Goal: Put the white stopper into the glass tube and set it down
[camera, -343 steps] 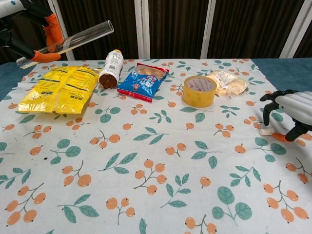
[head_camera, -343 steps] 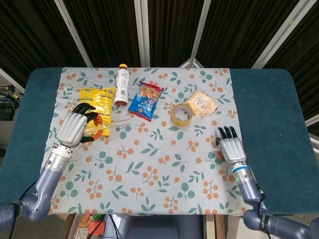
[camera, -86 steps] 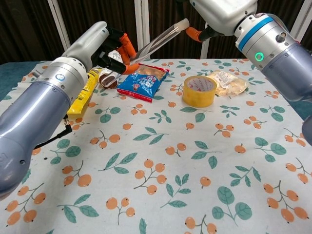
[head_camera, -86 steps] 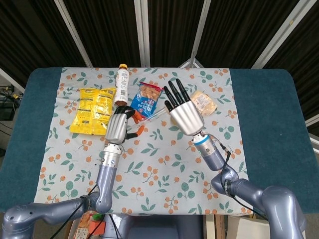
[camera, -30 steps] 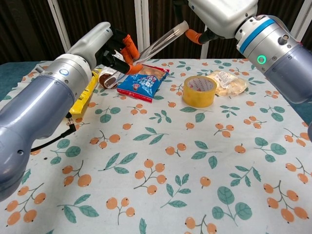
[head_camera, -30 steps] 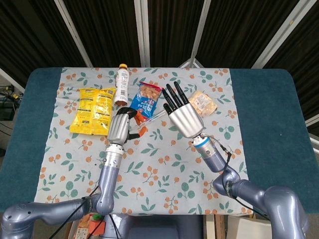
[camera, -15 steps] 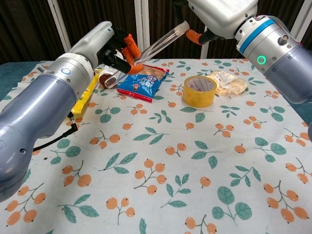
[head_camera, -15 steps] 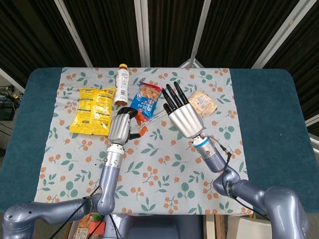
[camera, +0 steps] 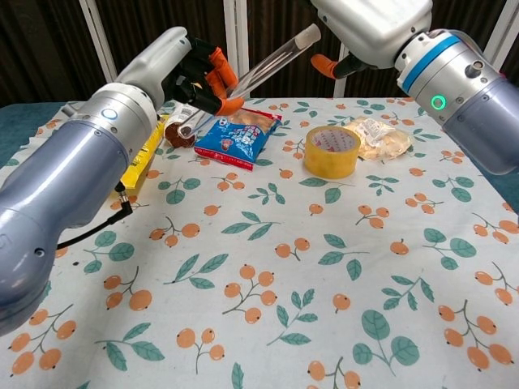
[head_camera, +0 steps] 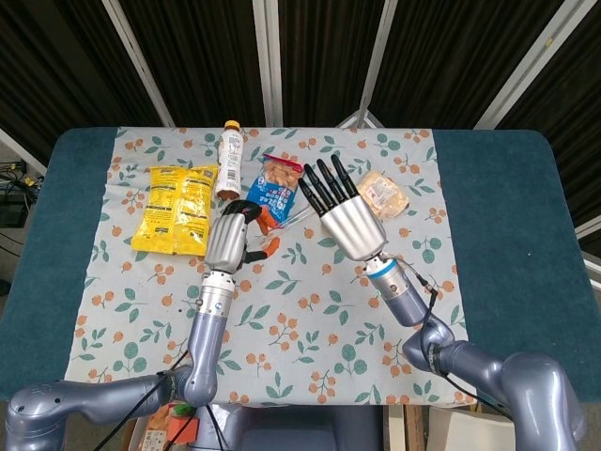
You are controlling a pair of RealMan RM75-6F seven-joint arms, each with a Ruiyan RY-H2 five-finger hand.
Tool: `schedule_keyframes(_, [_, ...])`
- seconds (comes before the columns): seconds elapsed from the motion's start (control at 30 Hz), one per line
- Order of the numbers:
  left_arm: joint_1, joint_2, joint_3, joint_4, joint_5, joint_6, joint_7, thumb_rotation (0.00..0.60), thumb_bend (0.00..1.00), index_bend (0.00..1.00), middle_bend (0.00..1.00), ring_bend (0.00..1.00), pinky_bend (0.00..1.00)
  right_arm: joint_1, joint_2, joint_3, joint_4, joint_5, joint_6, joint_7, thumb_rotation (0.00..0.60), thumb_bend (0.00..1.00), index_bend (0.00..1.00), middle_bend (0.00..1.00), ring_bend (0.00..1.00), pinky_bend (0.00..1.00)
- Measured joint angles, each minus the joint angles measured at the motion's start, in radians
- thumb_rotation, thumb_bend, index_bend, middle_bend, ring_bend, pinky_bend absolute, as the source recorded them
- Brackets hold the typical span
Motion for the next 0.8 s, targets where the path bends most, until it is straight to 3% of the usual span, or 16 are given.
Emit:
schedule_keyframes(0.1, [0.002,0.001,0.002,0.000,0.002,0.002,-0.003,0.600,0.58,0.70,0.72,0.27,0.18,-0.002,0.002,0.004,-0.005,0.007,-0.003,-0.003,0.600,0.39,0.18,0.11,0.01,0.00])
schedule_keyframes(0.27, [0.009,0.009,0.007,-0.006,0.005,0.005,-0.006,0.600,0.58,0.70,0.72,0.27,0.18,-0.010,0.005,0.021,-0.024,0.037,-0.012,-0.013,0.600,0.39,0.29,0.11,0.01,0.00])
schedule_keyframes(0.8, [0.021,0.024,0.018,-0.029,0.014,0.010,-0.011,0.600,0.58,0.70,0.72,0.27,0.18,-0.029,0.035,0.029,-0.080,0.059,-0.026,-0.055,0.600,0.39,0.29,0.11,0.01,0.00])
